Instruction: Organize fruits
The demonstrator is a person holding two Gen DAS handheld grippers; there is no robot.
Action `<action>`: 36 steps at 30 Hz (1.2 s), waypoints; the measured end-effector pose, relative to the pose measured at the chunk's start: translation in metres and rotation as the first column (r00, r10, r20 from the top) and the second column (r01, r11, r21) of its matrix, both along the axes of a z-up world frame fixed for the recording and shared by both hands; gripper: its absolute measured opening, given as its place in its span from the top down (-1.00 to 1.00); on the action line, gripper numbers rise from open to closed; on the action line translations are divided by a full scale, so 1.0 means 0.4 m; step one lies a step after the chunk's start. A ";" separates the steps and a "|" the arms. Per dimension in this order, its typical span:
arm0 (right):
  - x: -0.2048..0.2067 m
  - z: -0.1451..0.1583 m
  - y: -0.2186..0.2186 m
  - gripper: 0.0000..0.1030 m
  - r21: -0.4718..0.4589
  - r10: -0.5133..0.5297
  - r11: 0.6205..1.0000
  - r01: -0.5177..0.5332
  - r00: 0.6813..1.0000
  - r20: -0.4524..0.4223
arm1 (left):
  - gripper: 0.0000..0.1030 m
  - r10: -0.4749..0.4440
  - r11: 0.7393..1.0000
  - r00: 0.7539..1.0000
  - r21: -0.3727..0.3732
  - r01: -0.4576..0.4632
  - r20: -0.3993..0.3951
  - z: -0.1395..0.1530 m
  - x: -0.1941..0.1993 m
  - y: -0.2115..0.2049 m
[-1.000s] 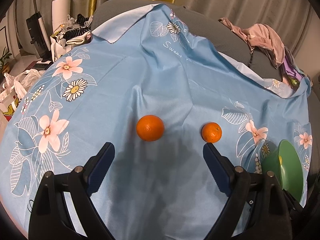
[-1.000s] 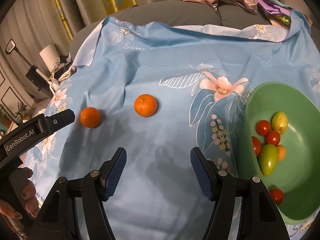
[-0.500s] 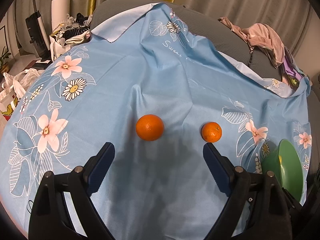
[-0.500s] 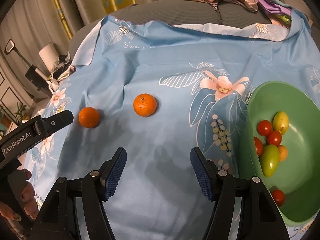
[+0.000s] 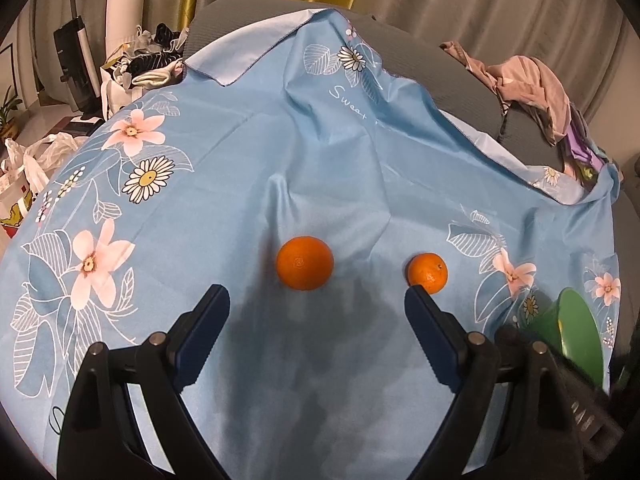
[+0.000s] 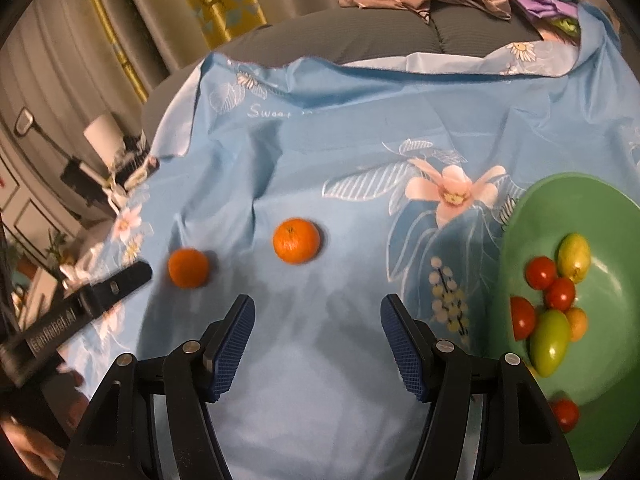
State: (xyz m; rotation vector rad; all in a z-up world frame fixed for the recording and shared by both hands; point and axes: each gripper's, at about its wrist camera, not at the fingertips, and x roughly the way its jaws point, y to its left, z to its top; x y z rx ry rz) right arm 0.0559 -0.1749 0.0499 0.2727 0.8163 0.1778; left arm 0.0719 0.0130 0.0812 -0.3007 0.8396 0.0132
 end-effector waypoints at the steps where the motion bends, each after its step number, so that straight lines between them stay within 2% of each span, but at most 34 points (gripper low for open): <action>1: 0.008 0.003 0.000 -0.30 0.012 0.001 1.000 -0.001 1.000 0.003 | -0.70 -0.004 1.000 1.000 -0.003 0.004 0.001 -0.003 0.003 0.000; 5: 0.063 0.001 0.015 -0.30 0.053 0.009 0.999 -0.009 1.000 -0.010 | -0.56 -0.013 1.000 1.000 -0.017 0.013 -0.009 -0.018 0.022 0.006; 10: 0.142 -0.013 0.054 -0.30 0.017 0.011 1.000 -0.010 0.999 -0.048 | -0.43 0.000 1.000 1.000 0.023 0.000 -0.030 -0.035 0.053 0.008; 14: 0.191 -0.025 0.085 -0.23 0.002 0.037 0.999 -0.036 0.997 -0.064 | -0.33 -0.026 1.000 0.998 0.006 0.026 -0.055 -0.055 0.073 0.005; 21: 0.235 -0.064 0.117 -0.18 -0.055 0.061 0.996 -0.066 0.994 -0.094 | -0.25 -0.046 0.998 0.993 0.026 0.049 -0.110 -0.094 0.114 -0.012; 26: 0.255 -0.092 0.117 -0.09 -0.074 0.061 0.995 -0.070 0.991 -0.122 | -0.08 -0.034 0.999 0.989 0.006 0.035 -0.145 -0.126 0.144 -0.006; 29: 0.264 -0.110 0.116 -0.08 -0.056 0.065 0.996 -0.073 0.988 -0.140 | 0.02 -0.022 1.000 0.987 -0.009 0.021 -0.157 -0.142 0.158 -0.002; 31: 0.265 -0.114 0.119 0.12 -0.083 0.059 0.994 -0.070 0.990 -0.130 | 0.09 -0.012 0.999 0.989 0.033 0.017 -0.148 -0.145 0.166 -0.007; 36: 0.261 -0.114 0.119 0.15 -0.091 0.065 0.993 -0.076 0.991 -0.121 | 0.14 -0.011 0.998 0.991 0.054 0.018 -0.133 -0.149 0.167 -0.010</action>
